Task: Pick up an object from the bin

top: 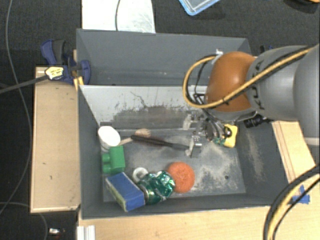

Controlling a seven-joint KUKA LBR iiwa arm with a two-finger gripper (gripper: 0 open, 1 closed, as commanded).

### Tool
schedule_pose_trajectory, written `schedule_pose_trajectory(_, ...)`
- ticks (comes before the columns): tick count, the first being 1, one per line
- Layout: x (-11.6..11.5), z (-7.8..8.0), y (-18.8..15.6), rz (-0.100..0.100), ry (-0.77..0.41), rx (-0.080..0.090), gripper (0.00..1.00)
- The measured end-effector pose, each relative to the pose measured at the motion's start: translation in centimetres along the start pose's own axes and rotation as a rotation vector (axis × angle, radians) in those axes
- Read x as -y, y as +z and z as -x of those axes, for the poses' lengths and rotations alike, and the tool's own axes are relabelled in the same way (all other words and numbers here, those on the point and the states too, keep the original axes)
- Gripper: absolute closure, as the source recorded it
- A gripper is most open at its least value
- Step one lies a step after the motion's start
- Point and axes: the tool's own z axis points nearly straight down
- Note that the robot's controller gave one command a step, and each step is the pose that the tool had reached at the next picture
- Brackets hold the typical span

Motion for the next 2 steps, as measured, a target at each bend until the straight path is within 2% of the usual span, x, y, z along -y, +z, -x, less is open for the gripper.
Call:
schedule_pose_trajectory(1, -5.0, -0.3, 0.9, 0.006, 0.046, 0.006, 0.0)
schedule_pose_trajectory(2, -4.8, 0.0, 4.0, 0.001, 0.106, 0.011, 0.0)
